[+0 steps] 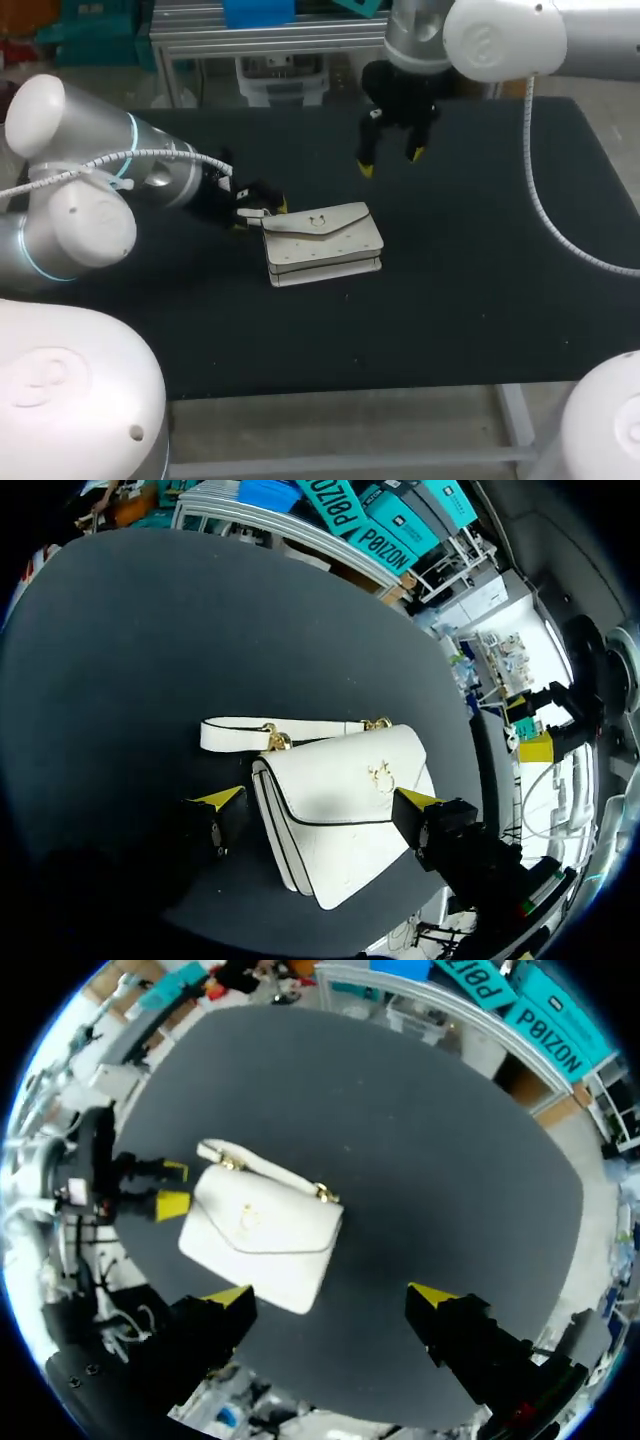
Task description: Pick up the bag, open it, inspect its contents, close it, and place it on the opposite side
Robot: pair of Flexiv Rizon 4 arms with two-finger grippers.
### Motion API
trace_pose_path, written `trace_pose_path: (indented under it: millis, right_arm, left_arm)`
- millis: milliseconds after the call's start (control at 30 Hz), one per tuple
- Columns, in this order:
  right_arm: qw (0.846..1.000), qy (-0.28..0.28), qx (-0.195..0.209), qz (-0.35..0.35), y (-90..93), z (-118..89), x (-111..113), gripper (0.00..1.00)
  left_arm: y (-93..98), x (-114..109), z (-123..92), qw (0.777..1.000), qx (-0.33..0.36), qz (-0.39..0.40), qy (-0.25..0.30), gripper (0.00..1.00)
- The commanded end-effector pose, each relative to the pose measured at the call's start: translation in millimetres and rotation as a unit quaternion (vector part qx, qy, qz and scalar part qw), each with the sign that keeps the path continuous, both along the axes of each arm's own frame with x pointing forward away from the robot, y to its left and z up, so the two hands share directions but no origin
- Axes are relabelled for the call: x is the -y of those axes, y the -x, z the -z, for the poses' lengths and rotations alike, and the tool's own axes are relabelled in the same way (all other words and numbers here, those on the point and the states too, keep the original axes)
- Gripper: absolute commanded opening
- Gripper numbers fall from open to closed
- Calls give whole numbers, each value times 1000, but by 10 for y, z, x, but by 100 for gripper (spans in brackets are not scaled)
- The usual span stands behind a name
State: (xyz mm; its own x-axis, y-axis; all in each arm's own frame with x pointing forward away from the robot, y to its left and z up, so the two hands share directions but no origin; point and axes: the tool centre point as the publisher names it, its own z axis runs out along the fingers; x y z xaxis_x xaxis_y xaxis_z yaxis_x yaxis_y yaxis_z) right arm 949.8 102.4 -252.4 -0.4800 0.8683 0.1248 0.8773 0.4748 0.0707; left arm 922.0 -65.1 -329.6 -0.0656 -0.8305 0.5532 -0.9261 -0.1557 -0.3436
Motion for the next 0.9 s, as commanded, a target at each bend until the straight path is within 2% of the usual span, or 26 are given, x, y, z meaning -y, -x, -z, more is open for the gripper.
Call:
trace_pose_path:
  millis: [33,233,300,367,467,567,600,767,900]
  right_arm:
    - [999,-24,-3,44,8,8,57,100]
    - [999,-24,-3,44,8,8,57,100]
    - [993,-78,-33,77,4,104,-55,100]
    - [989,-98,-51,99,45,177,-108,100]
    - [975,-152,-94,129,97,282,-122,100]
    - [965,-172,-118,160,96,339,-97,100]
    - [957,-189,-134,175,99,365,-83,100]
    - [939,-214,-157,220,111,470,-85,100]
    - [926,-239,-171,237,142,572,-130,100]
  left_arm:
    - [33,51,14,999,-6,-29,-40,100]
    - [33,51,14,999,-6,-29,-40,100]
    - [32,86,64,998,-33,-49,-21,100]
    - [72,133,145,996,-51,-70,-13,100]
    - [105,143,213,993,-79,-85,-3,100]
    - [77,142,228,991,-101,-83,6,100]
    - [28,138,236,987,-125,-94,19,100]
    - [-63,123,287,981,-162,-90,57,100]
    - [-66,129,309,979,-175,-68,82,100]
